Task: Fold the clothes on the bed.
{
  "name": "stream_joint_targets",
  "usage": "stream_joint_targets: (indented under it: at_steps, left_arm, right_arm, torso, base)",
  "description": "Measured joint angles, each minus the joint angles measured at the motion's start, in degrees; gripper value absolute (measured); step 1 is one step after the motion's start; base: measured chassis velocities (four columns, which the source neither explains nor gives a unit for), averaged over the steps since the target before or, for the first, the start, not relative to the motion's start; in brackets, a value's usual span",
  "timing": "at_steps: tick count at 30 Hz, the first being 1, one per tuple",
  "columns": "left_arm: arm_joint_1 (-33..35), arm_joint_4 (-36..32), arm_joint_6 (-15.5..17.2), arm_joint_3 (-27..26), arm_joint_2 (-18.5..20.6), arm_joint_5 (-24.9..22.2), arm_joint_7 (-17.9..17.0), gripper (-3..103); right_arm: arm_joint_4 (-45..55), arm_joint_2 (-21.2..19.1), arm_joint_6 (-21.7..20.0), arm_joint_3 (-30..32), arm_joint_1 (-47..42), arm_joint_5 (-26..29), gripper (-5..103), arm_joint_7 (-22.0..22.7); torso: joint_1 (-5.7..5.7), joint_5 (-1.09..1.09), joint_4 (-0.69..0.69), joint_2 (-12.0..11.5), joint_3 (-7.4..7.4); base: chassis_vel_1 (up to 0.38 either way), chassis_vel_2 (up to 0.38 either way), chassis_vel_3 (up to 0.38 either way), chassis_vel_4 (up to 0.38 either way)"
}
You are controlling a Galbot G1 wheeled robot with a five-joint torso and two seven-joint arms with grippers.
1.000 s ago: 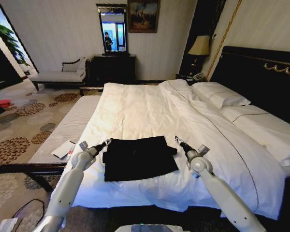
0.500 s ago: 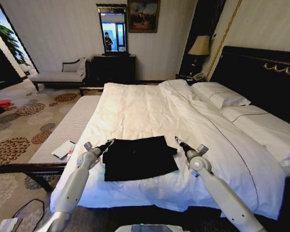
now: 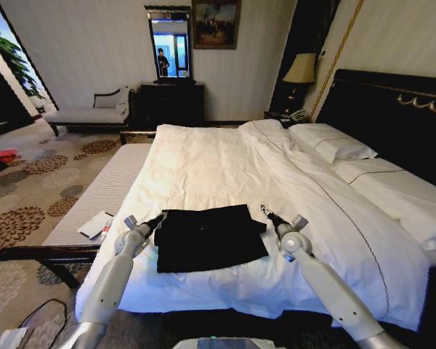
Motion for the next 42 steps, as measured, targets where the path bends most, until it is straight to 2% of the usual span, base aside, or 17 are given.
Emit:
stream_joint_targets:
  at_steps: [5,10,15,19,30,41,42]
  left_arm:
    - [-0.61,0.77,-0.25,0.02,-0.45,0.53,-0.05,2]
    - [-1.45,0.80,-0.66,-0.09,-0.35,0.64,-0.06,1]
    - [-2.99,0.69,-1.27,-0.67,0.70,-0.15,-0.46,1]
    - [-2.96,0.62,-1.47,-0.92,1.14,-0.15,-0.55,1]
    - [-1.89,0.49,-1.98,-1.24,1.39,0.79,-0.33,1]
    - [-2.42,0.49,-2.08,-1.30,2.05,0.80,-0.33,1]
    - [-2.43,0.49,-2.11,-1.29,2.10,0.82,-0.33,1]
  right_arm:
    - [-0.94,-0.01,-0.02,-0.01,0.23,0.00,100,-0.04]
    - [-3.33,0.28,-0.05,-0.41,1.37,0.05,100,-1.47]
    - [-8.03,0.69,-2.65,-2.82,5.08,2.22,100,-6.54]
    - [-11.54,2.01,-3.62,-4.89,8.22,2.82,100,-8.64]
    - [-20.43,6.87,-3.58,-8.64,14.35,2.03,100,-16.63]
    - [-26.32,10.00,-3.09,-9.68,16.31,1.47,102,-20.59]
    - [-26.54,10.24,-3.08,-9.68,16.31,1.53,98,-20.87]
  torso:
    - [0.00,0.00,0.00,0.00,0.00]
    - [0.00,0.00,-0.01,0.00,0.00]
    - [0.01,0.00,-0.01,0.00,0.00]
    - [0.00,0.00,0.00,0.00,0.00]
    - [0.01,0.00,0.00,0.00,0.00]
    - [0.00,0.00,-0.01,0.00,0.00]
    - [0.01,0.00,0.00,0.00,0.00]
  base:
    - [0.000,0.000,0.000,0.000]
    - [0.000,0.000,0.000,0.000]
    - [0.000,0.000,0.000,0.000]
    - [0.000,0.000,0.000,0.000]
    - [0.000,0.000,0.000,0.000]
    - [0.000,0.000,0.000,0.000]
    - [0.000,0.000,0.000,0.000]
